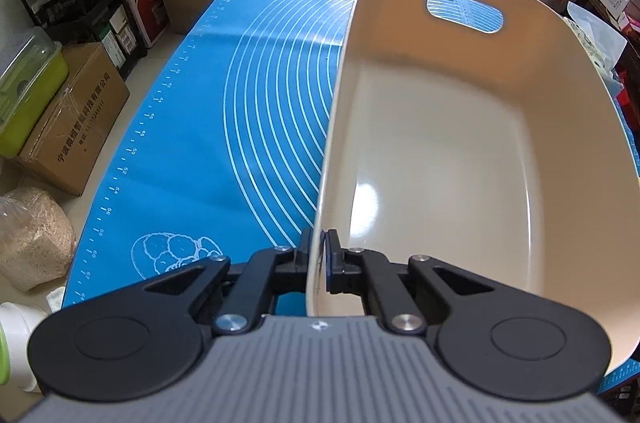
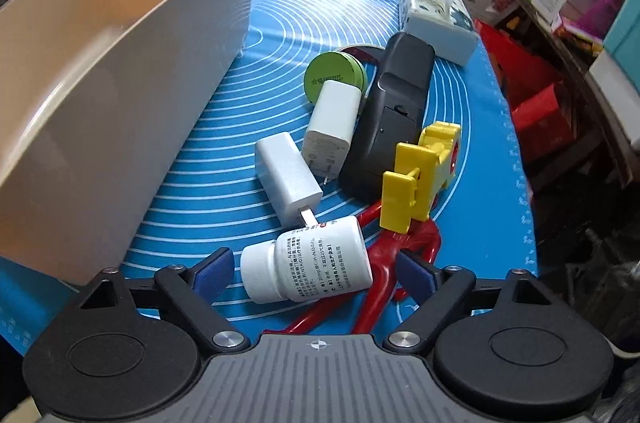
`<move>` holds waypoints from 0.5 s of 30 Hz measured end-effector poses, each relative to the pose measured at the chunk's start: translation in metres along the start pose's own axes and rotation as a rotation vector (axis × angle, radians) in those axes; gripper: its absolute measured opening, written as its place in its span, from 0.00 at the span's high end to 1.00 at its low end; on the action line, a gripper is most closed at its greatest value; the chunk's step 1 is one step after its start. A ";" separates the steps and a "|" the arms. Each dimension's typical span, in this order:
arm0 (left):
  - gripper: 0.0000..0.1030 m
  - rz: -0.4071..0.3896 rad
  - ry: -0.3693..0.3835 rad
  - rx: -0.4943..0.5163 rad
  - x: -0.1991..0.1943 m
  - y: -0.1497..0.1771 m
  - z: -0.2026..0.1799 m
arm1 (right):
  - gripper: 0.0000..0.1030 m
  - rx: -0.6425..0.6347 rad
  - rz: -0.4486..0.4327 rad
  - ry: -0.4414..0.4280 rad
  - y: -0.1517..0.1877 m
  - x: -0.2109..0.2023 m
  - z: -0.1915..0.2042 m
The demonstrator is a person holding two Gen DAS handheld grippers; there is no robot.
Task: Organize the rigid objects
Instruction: 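Close the right tool on the white medicine bottle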
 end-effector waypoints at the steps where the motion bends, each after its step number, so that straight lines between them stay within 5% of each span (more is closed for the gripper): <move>1: 0.93 0.001 0.004 -0.004 0.000 0.000 0.001 | 0.23 -0.010 -0.004 0.003 0.000 -0.001 0.000; 4: 0.94 0.004 0.013 -0.014 0.001 -0.001 0.003 | 0.34 -0.005 -0.012 -0.002 -0.001 -0.003 -0.001; 15: 0.94 0.013 0.020 -0.029 0.002 0.000 0.003 | 0.33 0.089 -0.138 -0.060 -0.019 -0.048 -0.015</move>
Point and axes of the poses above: each gripper's, at about its wrist camera, not at the fingertips, and x roughly the way its jaws point, z to its left, y to its underside, the point moved 7 cm from there along x, roughly the way its jaws point
